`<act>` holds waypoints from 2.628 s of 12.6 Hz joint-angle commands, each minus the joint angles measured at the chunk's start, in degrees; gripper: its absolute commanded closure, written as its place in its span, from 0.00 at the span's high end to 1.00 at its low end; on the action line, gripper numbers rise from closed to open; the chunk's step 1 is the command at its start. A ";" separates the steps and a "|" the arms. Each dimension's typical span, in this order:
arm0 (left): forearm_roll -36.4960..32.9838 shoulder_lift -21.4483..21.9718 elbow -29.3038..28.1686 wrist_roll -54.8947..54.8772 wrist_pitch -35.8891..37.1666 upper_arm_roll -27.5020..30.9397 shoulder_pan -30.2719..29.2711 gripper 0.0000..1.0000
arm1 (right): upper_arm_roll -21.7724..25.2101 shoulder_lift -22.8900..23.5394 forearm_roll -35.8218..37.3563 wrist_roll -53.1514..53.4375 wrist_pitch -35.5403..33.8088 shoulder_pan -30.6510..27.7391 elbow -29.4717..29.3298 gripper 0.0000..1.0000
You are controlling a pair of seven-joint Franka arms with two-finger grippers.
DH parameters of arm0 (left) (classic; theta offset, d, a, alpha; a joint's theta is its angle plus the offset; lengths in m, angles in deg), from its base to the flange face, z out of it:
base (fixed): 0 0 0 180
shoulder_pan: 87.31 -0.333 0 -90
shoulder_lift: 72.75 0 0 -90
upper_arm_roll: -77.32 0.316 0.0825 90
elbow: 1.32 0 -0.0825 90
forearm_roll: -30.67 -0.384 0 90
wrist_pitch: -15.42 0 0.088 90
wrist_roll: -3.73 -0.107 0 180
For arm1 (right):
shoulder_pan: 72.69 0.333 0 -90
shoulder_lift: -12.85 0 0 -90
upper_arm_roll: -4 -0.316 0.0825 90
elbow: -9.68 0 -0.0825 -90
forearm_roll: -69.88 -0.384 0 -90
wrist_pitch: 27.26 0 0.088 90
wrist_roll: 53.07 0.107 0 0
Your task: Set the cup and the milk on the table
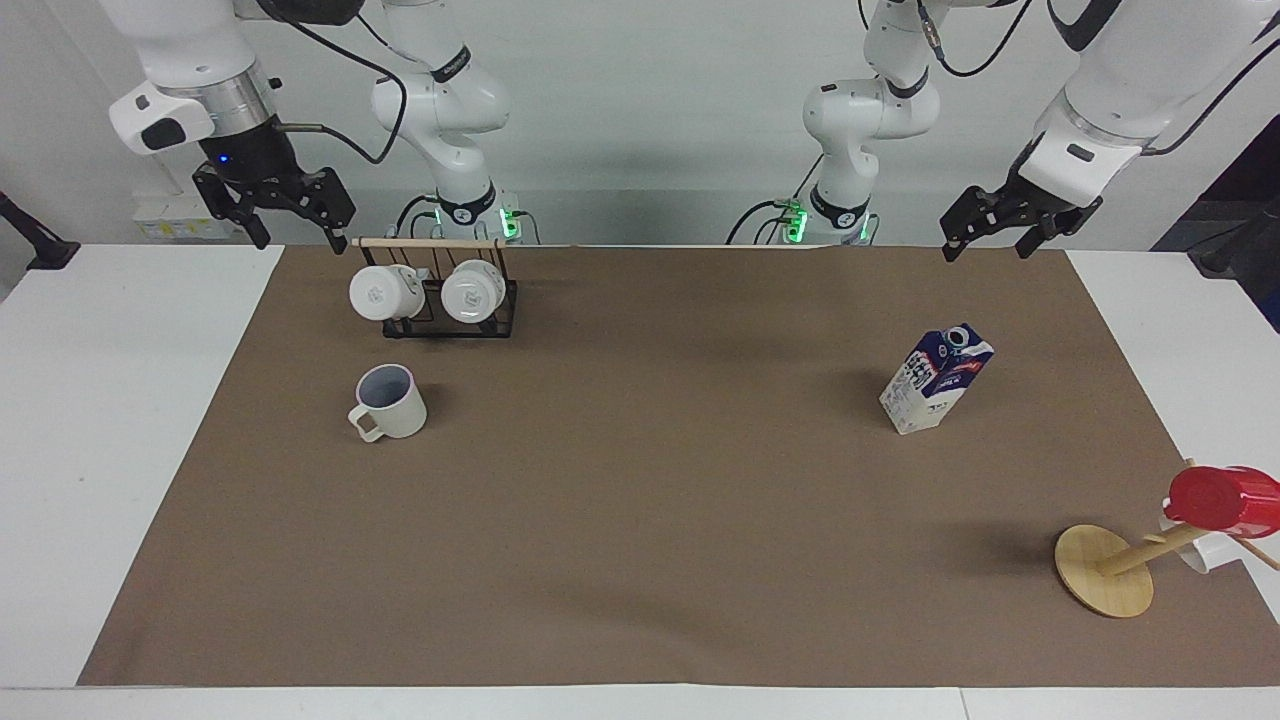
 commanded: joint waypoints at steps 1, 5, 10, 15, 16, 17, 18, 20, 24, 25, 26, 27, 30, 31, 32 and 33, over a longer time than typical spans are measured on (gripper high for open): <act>0.67 1.20 -1.15 0.44 0.25 0.10 -0.35 1.00 | -0.34 -1.46 -0.78 -0.45 4.13 0.60 4.77 1.00; 0.67 1.20 -1.15 0.44 0.25 0.10 -0.35 1.00 | -0.43 -1.29 -0.78 -0.45 8.35 1.66 10.22 1.00; 0.67 1.20 -1.15 0.44 0.25 0.10 -0.35 1.00 | -0.43 0.73 -0.86 -0.45 18.63 2.72 19.19 1.00; 0.67 1.20 -1.15 0.44 0.25 0.10 -0.35 1.00 | -0.43 5.74 -0.87 -0.45 29.36 4.04 25.08 1.00; 0.67 1.20 -1.15 0.44 0.25 0.10 -0.35 1.00 | -0.43 6.18 -0.87 -0.37 30.59 4.56 25.79 1.00; 0.76 1.20 -1.15 0.44 0.25 0.10 -0.35 1.00 | -0.43 7.40 -0.87 -0.28 32.09 4.65 26.58 1.00; 0.76 1.20 -1.15 0.44 0.25 0.10 -0.35 1.00 | -0.43 8.72 -0.87 -0.28 34.19 4.65 27.28 1.00; 0.67 1.20 -1.15 0.44 0.25 0.10 -0.35 1.00 | -0.43 9.96 -0.87 -0.37 36.75 4.65 27.90 1.00; 0.67 1.20 -1.15 0.44 0.25 0.10 -0.35 1.00 | -0.43 12.51 -0.87 -1.50 39.57 4.74 28.61 1.00; 0.67 1.20 -1.15 0.44 0.25 0.10 -0.35 1.00 | -0.43 12.51 -0.87 -2.90 40.09 4.57 29.22 1.00; 0.67 1.20 -1.15 0.44 0.25 0.10 -0.35 1.00 | -0.43 12.51 -0.87 -4.22 40.62 4.22 29.57 1.00; 0.67 1.20 -1.15 0.44 0.25 0.10 -0.35 1.00 | -0.43 12.68 -0.87 -4.32 40.71 4.21 29.66 1.00; 0.67 1.20 -1.15 0.44 0.25 0.10 -0.35 1.00 | -0.43 12.77 -0.87 -4.32 40.45 4.30 29.66 0.55; 0.67 1.20 -1.15 0.44 0.25 0.10 -0.35 1.00 | -0.43 12.77 -0.87 -4.24 40.54 4.21 29.66 0.38; 0.67 1.20 -1.15 0.44 0.25 0.10 -0.35 1.00 | -0.43 12.77 -0.87 -3.80 40.54 4.30 29.66 0.18; 0.67 1.20 -1.15 0.44 0.25 0.10 -0.35 1.00 | -0.43 12.86 -0.87 -3.45 40.54 4.48 29.58 0.00</act>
